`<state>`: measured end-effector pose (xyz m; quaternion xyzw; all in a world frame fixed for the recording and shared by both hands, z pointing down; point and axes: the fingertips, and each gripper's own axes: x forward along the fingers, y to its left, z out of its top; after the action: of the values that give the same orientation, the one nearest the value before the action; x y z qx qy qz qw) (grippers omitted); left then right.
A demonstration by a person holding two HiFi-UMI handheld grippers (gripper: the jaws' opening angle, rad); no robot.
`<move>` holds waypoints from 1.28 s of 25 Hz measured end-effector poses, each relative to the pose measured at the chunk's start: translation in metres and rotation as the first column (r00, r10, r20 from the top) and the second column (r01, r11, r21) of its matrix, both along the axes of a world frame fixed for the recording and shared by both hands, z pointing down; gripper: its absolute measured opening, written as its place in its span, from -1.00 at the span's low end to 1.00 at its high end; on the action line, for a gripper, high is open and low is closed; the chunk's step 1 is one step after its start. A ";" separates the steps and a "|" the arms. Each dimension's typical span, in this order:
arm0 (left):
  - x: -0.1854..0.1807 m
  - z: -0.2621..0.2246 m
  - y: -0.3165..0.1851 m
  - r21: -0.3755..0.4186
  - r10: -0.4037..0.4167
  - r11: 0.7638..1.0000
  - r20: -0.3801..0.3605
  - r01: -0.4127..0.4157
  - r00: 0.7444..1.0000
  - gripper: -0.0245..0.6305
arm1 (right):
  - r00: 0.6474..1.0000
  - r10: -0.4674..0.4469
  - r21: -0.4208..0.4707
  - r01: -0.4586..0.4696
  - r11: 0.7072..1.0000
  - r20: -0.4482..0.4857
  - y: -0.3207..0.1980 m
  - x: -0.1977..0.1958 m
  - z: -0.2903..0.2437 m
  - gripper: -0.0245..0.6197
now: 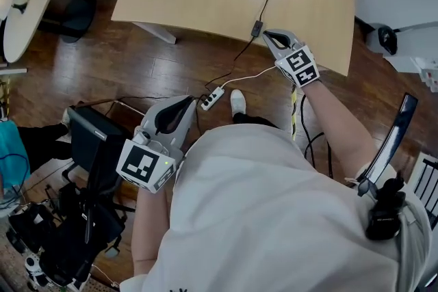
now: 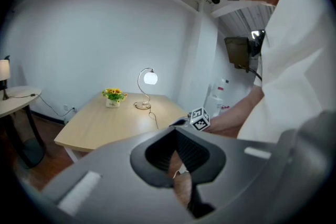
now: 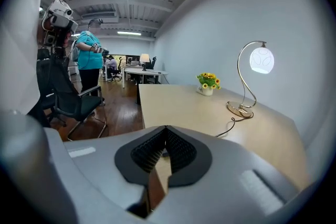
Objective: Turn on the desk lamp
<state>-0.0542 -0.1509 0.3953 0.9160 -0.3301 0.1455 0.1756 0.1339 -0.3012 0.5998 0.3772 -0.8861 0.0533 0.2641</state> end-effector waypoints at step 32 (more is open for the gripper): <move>-0.020 -0.012 0.227 0.101 0.375 0.925 -0.079 -0.367 0.924 -0.87 | 0.966 0.235 0.129 -0.247 0.960 0.107 0.380 -0.059 -0.182 -0.92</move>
<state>-0.0743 0.0762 0.3834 0.9745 -0.1477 0.1172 0.1218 0.0747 0.0791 0.4174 0.4973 -0.8461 0.0394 0.1879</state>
